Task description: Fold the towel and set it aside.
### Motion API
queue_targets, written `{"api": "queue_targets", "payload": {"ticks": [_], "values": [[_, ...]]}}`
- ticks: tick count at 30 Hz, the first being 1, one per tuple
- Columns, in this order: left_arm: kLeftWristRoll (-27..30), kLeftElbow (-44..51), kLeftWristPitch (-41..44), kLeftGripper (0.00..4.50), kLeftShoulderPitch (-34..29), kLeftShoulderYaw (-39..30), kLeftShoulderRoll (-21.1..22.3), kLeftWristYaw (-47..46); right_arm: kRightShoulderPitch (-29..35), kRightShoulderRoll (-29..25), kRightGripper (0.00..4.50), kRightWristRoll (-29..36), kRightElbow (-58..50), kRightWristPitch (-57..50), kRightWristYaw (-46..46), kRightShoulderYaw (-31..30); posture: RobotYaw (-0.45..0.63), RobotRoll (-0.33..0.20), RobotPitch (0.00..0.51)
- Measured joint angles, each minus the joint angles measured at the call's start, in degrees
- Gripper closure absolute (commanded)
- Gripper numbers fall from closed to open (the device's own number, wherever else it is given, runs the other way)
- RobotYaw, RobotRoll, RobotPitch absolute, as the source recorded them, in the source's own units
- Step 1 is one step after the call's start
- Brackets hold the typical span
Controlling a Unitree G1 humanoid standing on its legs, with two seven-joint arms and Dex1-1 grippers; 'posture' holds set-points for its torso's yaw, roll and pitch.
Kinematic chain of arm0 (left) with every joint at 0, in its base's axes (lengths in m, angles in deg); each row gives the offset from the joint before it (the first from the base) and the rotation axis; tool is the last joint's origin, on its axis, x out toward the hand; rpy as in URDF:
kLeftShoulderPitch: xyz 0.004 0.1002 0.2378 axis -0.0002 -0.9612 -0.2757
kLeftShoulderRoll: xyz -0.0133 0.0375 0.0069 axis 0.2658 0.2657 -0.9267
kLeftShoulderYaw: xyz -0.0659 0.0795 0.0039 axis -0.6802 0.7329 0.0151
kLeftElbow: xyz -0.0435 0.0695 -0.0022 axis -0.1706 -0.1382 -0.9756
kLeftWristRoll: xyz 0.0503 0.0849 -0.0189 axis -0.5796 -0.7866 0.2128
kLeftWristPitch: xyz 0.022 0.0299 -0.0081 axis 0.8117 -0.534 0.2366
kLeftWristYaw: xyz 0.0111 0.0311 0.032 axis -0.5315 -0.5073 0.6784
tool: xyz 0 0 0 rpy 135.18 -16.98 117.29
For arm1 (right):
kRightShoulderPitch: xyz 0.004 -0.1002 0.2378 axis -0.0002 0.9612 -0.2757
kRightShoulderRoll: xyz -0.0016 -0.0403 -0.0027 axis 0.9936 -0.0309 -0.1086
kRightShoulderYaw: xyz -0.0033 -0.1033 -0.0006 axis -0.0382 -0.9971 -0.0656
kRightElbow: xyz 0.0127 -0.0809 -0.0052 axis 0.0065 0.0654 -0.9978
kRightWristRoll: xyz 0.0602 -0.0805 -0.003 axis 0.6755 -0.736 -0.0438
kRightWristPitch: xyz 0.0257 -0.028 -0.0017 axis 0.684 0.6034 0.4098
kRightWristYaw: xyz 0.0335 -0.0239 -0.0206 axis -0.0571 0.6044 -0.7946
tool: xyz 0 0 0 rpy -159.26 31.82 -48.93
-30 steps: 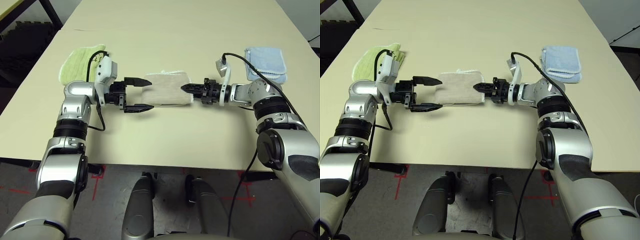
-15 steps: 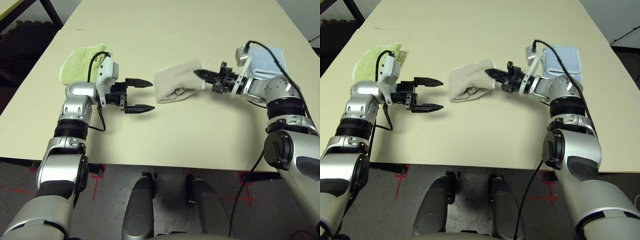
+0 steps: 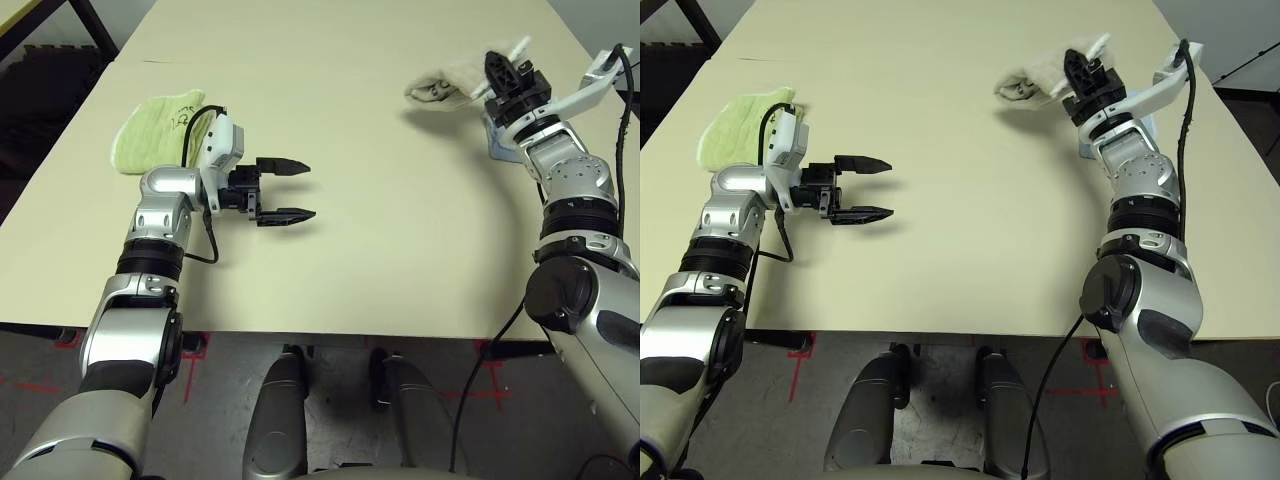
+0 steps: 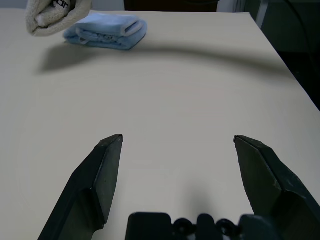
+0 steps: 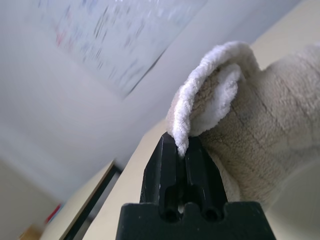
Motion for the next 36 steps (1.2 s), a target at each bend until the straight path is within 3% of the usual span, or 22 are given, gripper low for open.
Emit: {"api": "queue_targets", "payload": {"ticks": [6,13,36], "values": [[-0.1,-5.1,-1.6,0.00,3.9,-1.2,-2.0,-7.9,-3.8,-4.8,4.47,-1.7,8.3,10.2,-0.7,0.1,0.02,0.000,0.233],[0.1,-6.8,-1.3,0.00,4.4,-2.2,-2.9,-13.9,-4.8,-6.3,4.47,-2.4,11.6,12.4,-0.4,-0.3,0.02,0.000,0.253],[1.9,3.9,3.6,0.00,5.0,-6.2,-1.9,-28.5,-10.3,-12.5,4.47,-6.8,16.7,11.4,2.4,-3.9,0.10,0.000,0.376]]}}
